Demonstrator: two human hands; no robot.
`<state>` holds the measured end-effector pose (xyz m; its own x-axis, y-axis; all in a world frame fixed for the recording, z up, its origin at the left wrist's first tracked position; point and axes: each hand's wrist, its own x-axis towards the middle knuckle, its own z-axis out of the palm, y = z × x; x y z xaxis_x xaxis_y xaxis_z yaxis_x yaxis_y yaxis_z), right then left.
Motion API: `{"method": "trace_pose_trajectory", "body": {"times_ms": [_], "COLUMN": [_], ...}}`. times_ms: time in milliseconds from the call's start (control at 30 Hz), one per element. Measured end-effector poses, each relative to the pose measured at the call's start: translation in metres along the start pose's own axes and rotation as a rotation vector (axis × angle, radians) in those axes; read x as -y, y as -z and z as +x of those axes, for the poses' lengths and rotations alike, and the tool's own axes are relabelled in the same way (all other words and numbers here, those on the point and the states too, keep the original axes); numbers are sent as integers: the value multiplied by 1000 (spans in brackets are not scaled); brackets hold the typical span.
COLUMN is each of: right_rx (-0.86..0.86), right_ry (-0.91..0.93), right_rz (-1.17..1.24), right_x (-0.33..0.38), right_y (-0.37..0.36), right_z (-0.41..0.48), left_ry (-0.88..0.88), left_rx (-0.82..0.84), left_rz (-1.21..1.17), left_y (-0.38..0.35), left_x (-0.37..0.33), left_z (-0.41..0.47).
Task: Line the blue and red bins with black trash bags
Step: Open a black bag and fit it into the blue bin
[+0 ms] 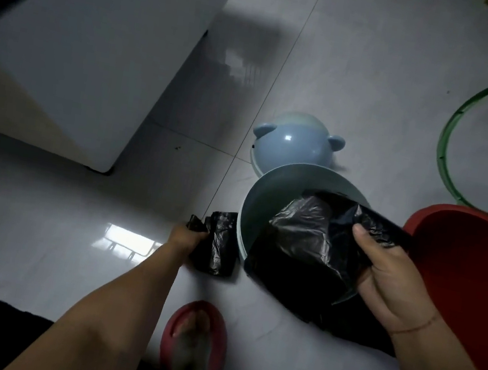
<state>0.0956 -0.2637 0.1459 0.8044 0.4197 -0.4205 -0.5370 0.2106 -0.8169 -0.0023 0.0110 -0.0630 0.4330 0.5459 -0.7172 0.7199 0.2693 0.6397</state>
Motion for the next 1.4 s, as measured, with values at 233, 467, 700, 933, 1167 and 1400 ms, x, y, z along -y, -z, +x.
{"method": "trace_pose_trajectory", "body": {"times_ms": [233, 467, 700, 933, 1167, 1400], "right_rx": [11, 91, 269, 560, 409, -2], "right_ry": [-3, 44, 121, 83, 35, 367], "right_rz": [6, -3, -165, -721, -939, -243], "right_x": [-3, 14, 66, 101, 95, 129], "right_y": [2, -13, -34, -43, -19, -46], "right_z": [1, -16, -55, -108, -125, -122], "left_ry": [-32, -69, -342, -101, -348, -641], "left_rx": [1, 54, 476, 1048, 704, 699], "left_rz": [-191, -129, -261, -266, -371, -181], "left_y": [1, 5, 25, 0, -8, -3], "left_x": [-13, -63, -167, -208, -221, -217], "left_z": [-11, -53, -169, -268, -298, -335]}}
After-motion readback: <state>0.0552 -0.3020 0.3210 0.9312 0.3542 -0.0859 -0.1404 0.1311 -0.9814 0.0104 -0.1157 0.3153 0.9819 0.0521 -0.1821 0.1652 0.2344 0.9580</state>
